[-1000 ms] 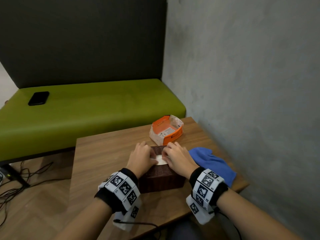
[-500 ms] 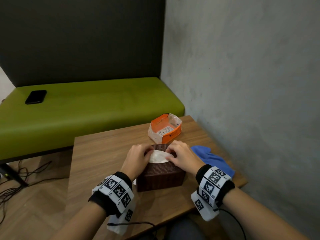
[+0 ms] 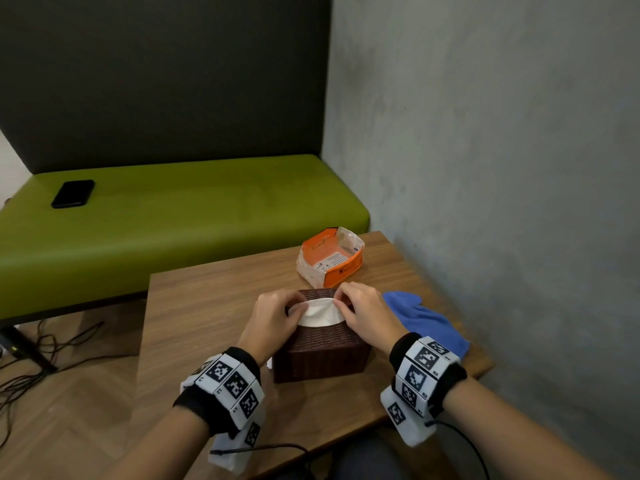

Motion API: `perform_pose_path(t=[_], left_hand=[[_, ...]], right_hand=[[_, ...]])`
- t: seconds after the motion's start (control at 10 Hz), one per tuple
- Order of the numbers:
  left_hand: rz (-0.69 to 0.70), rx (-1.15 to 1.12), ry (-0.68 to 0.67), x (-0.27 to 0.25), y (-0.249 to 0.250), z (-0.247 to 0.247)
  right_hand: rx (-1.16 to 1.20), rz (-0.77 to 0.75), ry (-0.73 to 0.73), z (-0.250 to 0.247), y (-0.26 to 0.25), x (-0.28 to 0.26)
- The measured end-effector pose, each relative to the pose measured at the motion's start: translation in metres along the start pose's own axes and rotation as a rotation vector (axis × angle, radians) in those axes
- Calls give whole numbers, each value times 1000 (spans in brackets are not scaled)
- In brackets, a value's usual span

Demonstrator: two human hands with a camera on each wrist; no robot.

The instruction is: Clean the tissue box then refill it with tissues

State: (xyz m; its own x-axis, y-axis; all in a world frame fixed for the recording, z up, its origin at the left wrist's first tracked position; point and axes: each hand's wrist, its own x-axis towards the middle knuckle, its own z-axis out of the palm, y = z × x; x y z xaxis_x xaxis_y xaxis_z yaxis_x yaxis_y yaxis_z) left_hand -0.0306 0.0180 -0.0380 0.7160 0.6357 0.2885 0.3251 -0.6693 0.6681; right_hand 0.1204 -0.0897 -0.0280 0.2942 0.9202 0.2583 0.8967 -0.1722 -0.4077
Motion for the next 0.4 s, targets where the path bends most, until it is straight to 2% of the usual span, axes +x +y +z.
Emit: perform_pose_path(t=[0.2, 0.3, 0.4], left_hand=[[9, -76, 61, -2, -1, 3], [-4, -65, 23, -5, -5, -4], [79, 23, -107, -26, -24, -3]], right_hand=[[47, 9, -16, 1, 0, -7], [91, 59, -4, -10, 5, -20], [171, 105, 108, -6, 15, -67]])
